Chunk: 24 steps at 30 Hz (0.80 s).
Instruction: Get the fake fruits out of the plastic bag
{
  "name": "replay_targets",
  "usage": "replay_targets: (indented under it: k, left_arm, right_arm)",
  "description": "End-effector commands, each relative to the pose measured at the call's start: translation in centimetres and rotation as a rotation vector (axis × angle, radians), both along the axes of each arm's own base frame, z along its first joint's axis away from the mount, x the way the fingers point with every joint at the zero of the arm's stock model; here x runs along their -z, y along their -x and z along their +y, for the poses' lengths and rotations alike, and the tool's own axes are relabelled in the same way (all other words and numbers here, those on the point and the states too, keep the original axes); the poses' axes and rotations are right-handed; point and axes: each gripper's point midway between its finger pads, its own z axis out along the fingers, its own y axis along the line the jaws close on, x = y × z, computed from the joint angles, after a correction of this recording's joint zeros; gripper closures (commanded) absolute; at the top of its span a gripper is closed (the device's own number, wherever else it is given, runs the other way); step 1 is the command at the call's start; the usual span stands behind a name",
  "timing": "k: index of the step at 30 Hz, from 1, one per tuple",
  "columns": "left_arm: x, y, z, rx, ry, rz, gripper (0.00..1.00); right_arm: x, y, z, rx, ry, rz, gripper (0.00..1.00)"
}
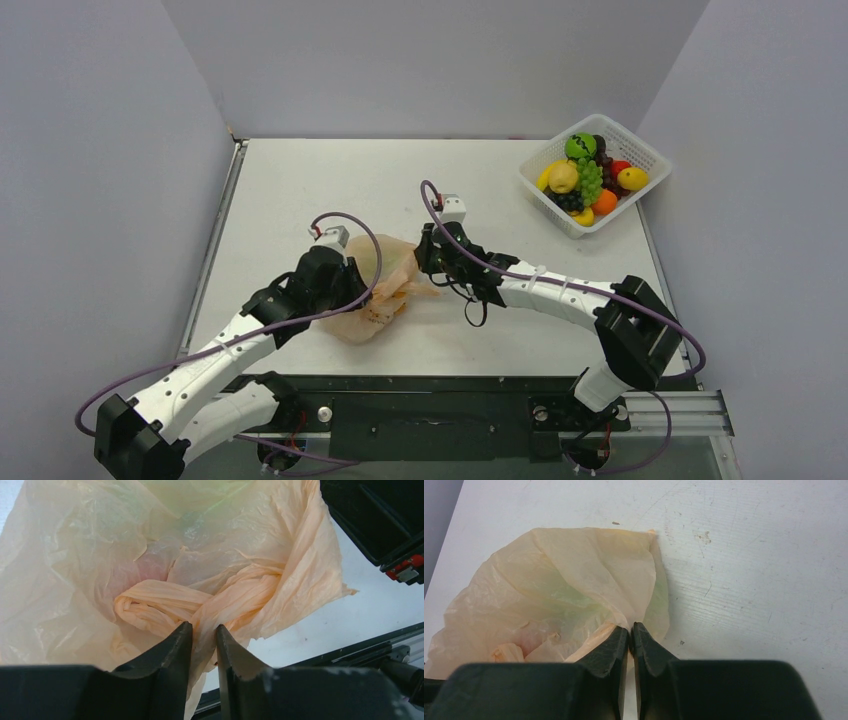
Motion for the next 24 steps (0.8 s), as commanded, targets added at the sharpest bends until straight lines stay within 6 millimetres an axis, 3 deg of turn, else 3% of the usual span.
replay_targets:
  k: [1,4,6,13,20,21,24]
  left_arm:
    - [-1.4,-1.0,-1.2,0.002,0.077,-0.050,0.83]
    - [-1.9,-1.1,-1.2,-0.002,0.087,-0.063,0.95]
    - [-2.3,-1.2,-1.0,-0.015,0.091,-0.079,0.98]
    - [-4.1,-2.1,-0.4,-0.065,0.105,-0.148,1.00]
    - [-4.4,-2.2,0.0,-0.081,0.101,-0.161,1.00]
    - [-4.4,-2.2,0.0,-0.084,0.104,-0.161,1.00]
    - [-4.3,-2.1,-0.2,-0.081,0.115,-0.157,1.00]
  right_arm:
    - [-4.4,-1.0,0.7,0.005,-0.031,-0.088,0.89]
    - [-6.1,-0.7,-0.3,0.015,-0.012,-0.110,0.70]
    - [-7.0,0.1,0.4,-0.021,-0.020,-0.124,0.62]
    - [-9.5,3.3,2.6,-0.131,-0.006,-0.221,0.45]
    - [-7.4,4.2,4.8,-0.188,-0.015,-0.177,0.45]
    - [-6.5,4.2,5.1,-0.195,0.004,-0.160,0.48]
    - [-6.0,3.8,5.6,-0.194,0.020,-0.153,0.59]
